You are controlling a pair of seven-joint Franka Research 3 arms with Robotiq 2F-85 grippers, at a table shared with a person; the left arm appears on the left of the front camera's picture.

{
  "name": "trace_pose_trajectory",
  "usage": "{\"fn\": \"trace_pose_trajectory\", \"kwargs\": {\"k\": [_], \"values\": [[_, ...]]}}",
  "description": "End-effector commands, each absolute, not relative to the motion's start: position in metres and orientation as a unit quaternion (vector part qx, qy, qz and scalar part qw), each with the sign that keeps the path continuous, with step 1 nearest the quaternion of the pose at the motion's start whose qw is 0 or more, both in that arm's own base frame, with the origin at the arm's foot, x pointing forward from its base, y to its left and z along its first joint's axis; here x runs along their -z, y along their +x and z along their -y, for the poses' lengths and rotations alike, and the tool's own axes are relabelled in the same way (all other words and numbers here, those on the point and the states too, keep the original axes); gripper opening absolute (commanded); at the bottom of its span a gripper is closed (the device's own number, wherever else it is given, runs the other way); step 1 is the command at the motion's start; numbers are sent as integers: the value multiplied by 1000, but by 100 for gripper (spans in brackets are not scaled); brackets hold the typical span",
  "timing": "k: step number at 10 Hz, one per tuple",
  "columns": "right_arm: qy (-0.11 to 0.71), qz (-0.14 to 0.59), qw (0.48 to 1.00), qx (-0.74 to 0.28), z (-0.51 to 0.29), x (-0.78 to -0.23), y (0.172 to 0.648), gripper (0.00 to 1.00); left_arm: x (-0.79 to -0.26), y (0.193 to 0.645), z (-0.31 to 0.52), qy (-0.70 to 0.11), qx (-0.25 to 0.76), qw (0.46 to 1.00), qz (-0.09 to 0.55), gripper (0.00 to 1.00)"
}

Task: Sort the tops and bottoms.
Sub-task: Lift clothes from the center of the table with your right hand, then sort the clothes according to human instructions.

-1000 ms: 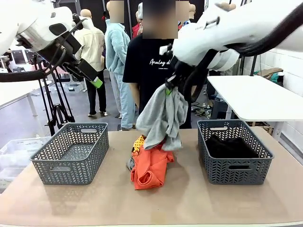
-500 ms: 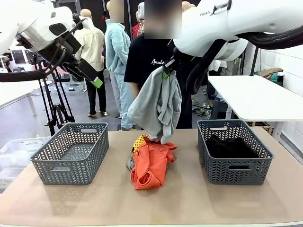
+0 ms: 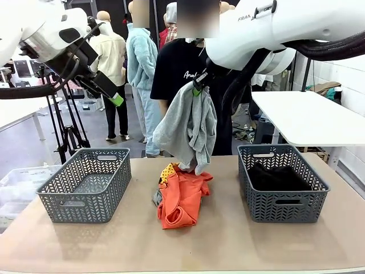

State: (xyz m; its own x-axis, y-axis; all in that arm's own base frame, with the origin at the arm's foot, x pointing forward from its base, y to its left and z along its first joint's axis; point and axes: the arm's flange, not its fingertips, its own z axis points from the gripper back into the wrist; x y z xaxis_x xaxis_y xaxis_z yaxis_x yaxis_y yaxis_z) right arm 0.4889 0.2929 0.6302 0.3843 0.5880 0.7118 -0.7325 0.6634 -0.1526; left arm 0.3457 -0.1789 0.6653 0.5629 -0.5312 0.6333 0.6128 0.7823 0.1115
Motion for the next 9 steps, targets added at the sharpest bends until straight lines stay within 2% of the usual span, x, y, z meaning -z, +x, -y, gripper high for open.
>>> {"fn": "trace_pose_trajectory", "kwargs": {"k": [1, 9], "values": [[91, 388, 826, -399, -292, -634, 488, 0, -666, 345, 178, -59, 325, 883, 334, 100], [91, 388, 826, -399, -292, -634, 488, 0, -666, 345, 178, -59, 325, 883, 334, 100]]}}
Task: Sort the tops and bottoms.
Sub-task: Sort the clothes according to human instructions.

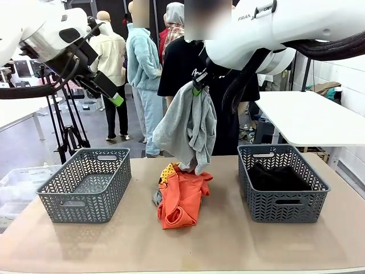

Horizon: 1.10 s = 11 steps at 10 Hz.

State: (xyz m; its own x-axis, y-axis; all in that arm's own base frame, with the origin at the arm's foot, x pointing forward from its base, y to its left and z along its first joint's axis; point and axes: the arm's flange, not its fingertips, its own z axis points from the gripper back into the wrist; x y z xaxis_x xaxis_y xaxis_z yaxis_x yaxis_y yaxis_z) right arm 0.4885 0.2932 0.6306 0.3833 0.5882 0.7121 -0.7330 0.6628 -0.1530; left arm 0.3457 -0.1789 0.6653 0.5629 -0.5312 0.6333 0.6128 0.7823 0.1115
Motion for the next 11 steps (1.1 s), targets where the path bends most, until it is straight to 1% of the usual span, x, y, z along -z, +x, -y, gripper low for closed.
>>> {"fn": "trace_pose_trajectory", "kwargs": {"k": [1, 11], "values": [[91, 388, 826, -399, -292, -634, 488, 0, -666, 345, 178, -59, 325, 883, 334, 100], [91, 388, 826, -399, -292, -634, 488, 0, -666, 345, 178, -59, 325, 883, 334, 100]]}}
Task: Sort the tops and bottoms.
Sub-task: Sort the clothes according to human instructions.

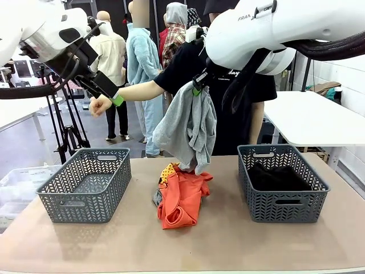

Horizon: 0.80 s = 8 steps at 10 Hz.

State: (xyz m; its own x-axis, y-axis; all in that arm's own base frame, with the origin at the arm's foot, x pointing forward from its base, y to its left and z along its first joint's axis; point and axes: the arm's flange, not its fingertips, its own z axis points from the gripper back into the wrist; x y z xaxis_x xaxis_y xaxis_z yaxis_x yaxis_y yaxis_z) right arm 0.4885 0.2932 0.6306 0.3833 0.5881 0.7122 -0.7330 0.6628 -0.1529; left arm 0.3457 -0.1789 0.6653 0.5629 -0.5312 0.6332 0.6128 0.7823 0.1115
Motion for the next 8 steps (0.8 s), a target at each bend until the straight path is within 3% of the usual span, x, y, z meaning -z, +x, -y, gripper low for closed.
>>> {"fn": "trace_pose_trajectory", "kwargs": {"k": [1, 8], "values": [[91, 388, 826, -399, -292, -634, 488, 0, -666, 345, 178, -59, 325, 883, 334, 100], [91, 388, 826, -399, -292, -634, 488, 0, -665, 346, 179, -61, 324, 882, 337, 100]]}}
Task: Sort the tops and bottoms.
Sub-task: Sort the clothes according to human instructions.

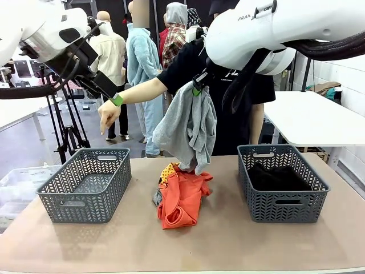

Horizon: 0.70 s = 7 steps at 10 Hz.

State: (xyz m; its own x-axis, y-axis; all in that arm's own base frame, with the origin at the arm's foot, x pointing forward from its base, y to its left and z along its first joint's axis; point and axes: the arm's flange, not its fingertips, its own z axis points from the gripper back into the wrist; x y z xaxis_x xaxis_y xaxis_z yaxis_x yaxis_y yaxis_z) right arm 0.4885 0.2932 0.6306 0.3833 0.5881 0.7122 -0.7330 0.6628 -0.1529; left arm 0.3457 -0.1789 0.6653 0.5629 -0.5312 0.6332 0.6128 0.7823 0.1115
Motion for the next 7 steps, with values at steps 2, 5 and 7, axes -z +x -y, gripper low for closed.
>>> {"fn": "trace_pose_trajectory", "kwargs": {"k": [2, 5, 7], "values": [[91, 388, 826, -399, -292, -634, 488, 0, -678, 337, 152, -68, 340, 883, 317, 100], [91, 388, 826, -399, -292, -634, 488, 0, -699, 318, 107, -52, 351, 890, 287, 100], [91, 388, 826, -399, -292, -634, 488, 0, -715, 309, 80, -41, 327, 893, 305, 100]]}}
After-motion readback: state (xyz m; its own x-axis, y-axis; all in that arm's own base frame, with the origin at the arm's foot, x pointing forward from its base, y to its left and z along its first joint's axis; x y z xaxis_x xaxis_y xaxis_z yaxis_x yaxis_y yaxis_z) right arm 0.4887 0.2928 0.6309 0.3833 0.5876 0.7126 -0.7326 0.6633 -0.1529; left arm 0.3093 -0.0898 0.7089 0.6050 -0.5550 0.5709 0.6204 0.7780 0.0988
